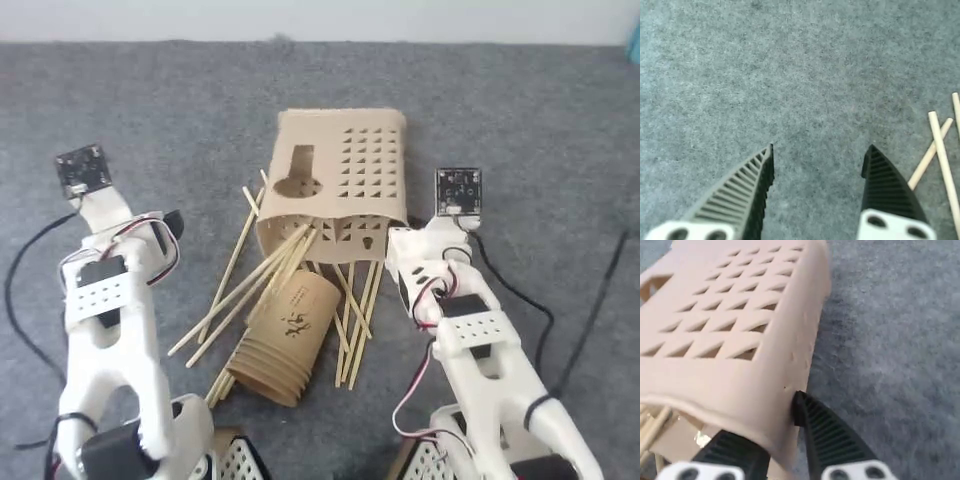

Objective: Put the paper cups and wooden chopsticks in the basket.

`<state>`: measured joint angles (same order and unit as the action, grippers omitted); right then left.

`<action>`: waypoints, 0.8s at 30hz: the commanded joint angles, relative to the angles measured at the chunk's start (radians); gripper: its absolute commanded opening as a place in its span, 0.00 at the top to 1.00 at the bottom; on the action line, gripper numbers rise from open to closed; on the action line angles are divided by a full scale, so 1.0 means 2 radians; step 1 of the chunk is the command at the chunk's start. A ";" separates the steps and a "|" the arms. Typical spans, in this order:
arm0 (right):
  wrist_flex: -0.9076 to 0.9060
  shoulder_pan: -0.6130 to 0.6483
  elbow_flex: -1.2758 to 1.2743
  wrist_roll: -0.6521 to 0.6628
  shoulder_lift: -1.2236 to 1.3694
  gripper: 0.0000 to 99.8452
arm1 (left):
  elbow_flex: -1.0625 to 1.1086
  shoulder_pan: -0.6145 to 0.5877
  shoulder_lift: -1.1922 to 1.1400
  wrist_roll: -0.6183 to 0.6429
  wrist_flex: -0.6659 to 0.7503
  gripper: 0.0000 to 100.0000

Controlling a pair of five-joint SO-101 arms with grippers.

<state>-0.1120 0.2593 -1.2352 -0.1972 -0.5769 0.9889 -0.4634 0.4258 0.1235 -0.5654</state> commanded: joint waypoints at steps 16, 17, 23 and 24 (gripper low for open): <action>-0.470 0.000 0.492 -0.028 0.064 0.99 | 0.004 0.005 0.002 -0.016 0.014 0.72; -0.497 0.000 0.525 -0.031 0.086 0.99 | 0.005 0.005 0.003 -0.018 0.014 0.72; -0.618 0.001 0.702 -0.034 0.225 0.99 | 0.005 0.005 0.002 -0.019 0.014 0.72; -0.635 0.001 0.730 -0.034 0.245 0.99 | 0.005 0.005 0.002 -0.019 0.015 0.72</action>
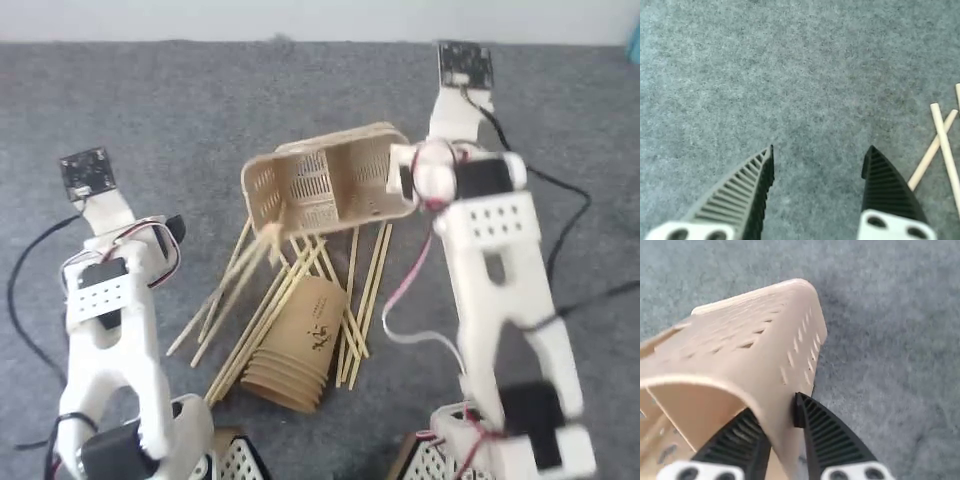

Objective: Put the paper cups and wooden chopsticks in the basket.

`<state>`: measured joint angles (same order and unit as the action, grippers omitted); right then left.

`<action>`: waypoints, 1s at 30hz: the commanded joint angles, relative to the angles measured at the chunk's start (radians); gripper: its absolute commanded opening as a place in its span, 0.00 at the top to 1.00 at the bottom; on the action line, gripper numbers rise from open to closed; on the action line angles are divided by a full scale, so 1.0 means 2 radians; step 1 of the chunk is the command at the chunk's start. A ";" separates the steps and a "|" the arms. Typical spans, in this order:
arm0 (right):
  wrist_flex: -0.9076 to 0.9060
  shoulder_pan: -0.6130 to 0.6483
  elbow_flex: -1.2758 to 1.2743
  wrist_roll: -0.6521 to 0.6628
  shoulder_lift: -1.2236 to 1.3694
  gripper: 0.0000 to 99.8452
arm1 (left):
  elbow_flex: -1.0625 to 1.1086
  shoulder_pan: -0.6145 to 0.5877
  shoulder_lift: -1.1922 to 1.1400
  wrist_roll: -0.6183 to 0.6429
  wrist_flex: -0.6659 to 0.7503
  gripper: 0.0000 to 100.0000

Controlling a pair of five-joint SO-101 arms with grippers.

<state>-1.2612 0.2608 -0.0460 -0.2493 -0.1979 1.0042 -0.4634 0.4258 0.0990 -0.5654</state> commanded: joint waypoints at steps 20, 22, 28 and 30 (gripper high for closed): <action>-0.244 -0.016 0.579 -0.018 0.372 0.99 | -0.001 0.005 0.002 -0.008 0.023 0.72; -0.241 -0.022 0.615 -0.005 0.389 0.99 | -0.001 0.005 0.001 -0.008 0.023 0.72; -0.238 -0.057 0.664 0.034 0.437 0.99 | -0.001 0.005 0.001 -0.008 0.023 0.72; -0.241 -0.059 0.664 0.059 0.454 0.99 | -0.001 0.005 0.001 -0.008 0.023 0.72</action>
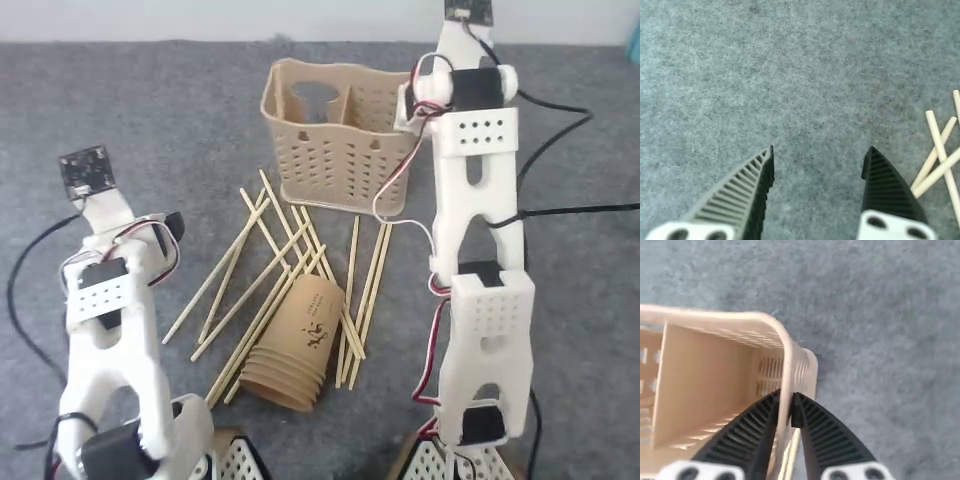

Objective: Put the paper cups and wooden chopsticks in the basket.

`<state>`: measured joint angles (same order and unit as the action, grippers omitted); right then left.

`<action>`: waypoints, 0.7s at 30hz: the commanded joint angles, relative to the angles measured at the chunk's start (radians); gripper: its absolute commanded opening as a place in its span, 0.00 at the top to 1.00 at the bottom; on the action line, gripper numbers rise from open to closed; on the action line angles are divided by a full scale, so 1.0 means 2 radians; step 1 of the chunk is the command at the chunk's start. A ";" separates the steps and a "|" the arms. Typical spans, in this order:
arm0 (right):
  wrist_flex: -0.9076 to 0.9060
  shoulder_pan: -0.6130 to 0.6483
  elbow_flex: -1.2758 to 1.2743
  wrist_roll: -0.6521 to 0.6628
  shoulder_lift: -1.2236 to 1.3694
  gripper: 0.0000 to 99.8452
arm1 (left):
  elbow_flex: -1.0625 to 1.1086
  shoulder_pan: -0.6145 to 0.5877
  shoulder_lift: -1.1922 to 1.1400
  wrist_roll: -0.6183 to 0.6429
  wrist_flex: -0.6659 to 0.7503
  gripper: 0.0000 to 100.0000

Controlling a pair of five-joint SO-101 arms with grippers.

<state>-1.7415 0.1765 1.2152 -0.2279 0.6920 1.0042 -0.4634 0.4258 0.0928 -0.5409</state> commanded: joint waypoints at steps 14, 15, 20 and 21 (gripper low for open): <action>-0.026 0.006 0.077 0.063 -0.056 0.81 | 0.003 0.005 0.001 -0.005 0.021 0.72; -0.026 0.006 0.081 0.063 -0.072 0.82 | 0.003 0.005 0.001 -0.005 0.021 0.72; -0.028 0.004 0.058 0.063 -0.164 0.83 | 0.000 0.002 0.001 -0.005 0.021 0.72; -0.029 0.005 0.039 0.063 -0.187 0.84 | 0.000 0.002 0.001 -0.004 0.021 0.72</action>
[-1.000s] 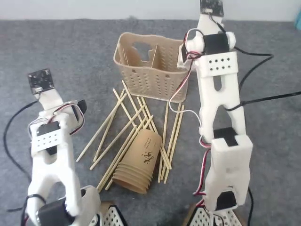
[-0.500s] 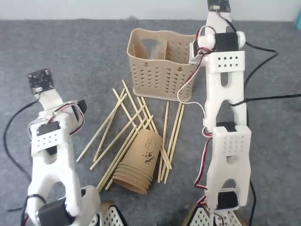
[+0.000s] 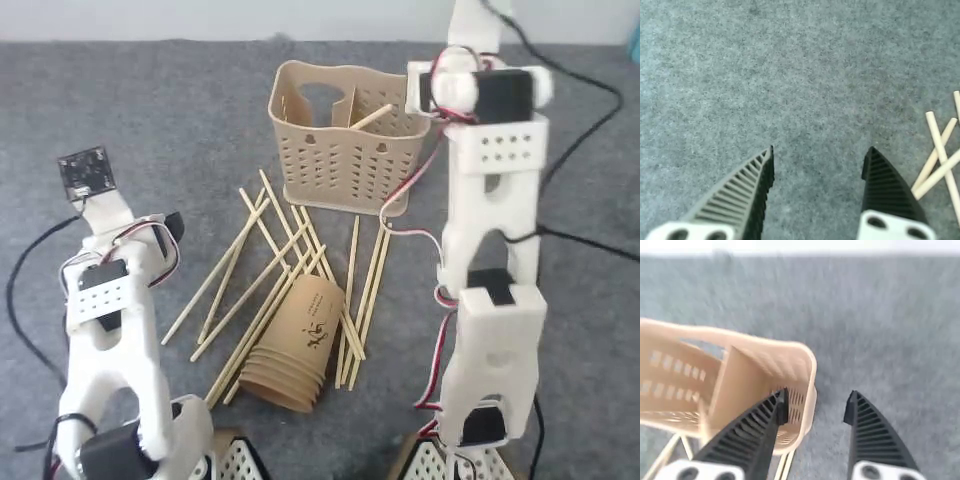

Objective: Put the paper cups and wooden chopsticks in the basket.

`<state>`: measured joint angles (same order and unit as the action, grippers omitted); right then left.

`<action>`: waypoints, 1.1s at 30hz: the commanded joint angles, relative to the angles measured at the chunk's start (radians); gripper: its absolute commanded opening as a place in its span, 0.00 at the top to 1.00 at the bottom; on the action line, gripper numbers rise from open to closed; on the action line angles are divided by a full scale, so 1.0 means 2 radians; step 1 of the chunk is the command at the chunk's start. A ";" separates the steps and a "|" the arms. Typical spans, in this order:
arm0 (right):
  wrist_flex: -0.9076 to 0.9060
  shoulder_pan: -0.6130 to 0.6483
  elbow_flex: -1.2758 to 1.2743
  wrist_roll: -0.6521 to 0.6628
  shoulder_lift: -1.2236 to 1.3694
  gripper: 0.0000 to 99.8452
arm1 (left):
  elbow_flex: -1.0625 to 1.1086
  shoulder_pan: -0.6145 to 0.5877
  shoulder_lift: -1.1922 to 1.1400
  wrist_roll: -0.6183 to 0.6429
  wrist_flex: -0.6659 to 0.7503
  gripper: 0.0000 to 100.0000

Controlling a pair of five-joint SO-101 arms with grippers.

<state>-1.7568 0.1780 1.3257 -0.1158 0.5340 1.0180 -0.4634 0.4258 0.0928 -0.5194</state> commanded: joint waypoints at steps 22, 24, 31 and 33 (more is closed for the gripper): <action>-0.008 0.056 -0.726 0.113 -0.566 0.85 | -0.138 -0.012 0.005 -0.171 -0.265 0.73; -0.010 0.085 -0.777 0.141 -0.600 0.85 | -0.161 -0.016 0.005 -0.185 -0.317 0.73; -0.011 0.237 -0.941 0.234 -0.692 0.85 | -0.220 -0.098 0.005 -0.203 -0.407 0.73; -0.009 0.294 -0.966 0.237 -0.706 0.85 | -0.230 -0.140 0.005 -0.203 -0.407 0.73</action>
<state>-1.7568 0.5738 -0.5232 0.3107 -0.7887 0.6375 -0.6076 0.4242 -0.3030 -1.3157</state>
